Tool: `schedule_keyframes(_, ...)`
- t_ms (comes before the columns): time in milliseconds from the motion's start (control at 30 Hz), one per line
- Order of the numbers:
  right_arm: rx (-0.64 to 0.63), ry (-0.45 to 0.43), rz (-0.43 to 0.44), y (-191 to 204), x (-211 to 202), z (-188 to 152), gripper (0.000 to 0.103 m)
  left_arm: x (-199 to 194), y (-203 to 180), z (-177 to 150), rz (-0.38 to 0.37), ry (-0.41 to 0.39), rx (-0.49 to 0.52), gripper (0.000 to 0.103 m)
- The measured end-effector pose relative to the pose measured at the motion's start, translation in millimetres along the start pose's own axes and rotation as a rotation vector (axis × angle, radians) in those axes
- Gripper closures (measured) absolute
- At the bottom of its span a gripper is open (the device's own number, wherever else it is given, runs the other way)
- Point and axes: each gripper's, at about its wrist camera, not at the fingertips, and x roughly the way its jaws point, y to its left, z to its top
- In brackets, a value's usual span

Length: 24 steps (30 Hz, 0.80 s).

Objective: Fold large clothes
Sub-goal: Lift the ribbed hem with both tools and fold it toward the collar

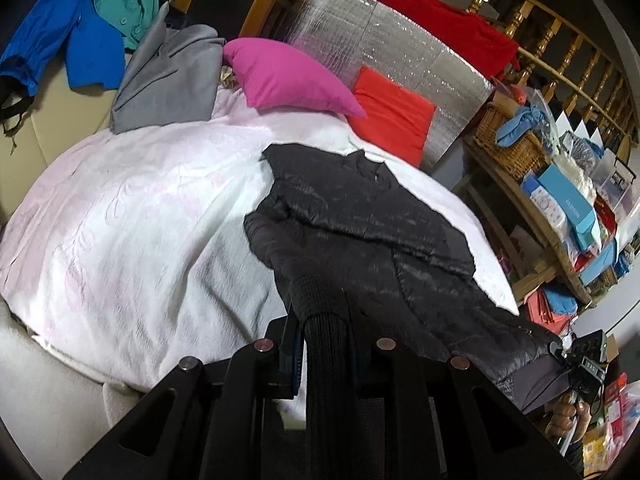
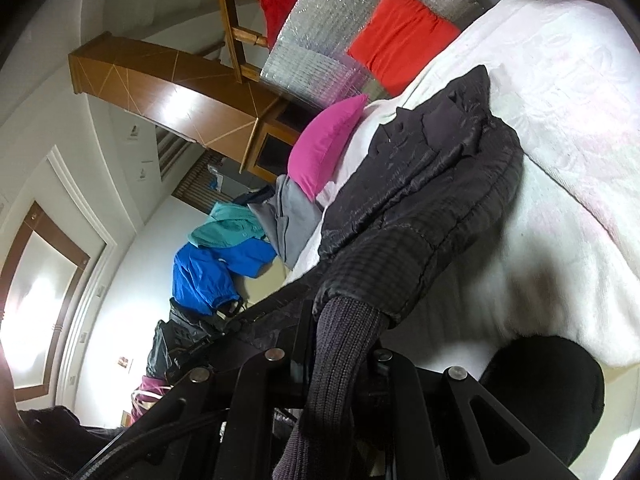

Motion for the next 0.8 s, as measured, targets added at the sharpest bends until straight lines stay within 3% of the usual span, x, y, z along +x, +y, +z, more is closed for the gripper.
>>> schedule_keyframes(333, -0.007, -0.078, 0.032, 11.1, 6.9, 30.8, 0.09, 7.6, -4.8, 30.2, -0.006, -0.071, -0.025, 0.084)
schedule_keyframes(800, -0.006, -0.161, 0.029, 14.9, 20.3, 60.8, 0.09, 23.4, -13.7, 55.5, 0.058, -0.126, -0.015, 0.084)
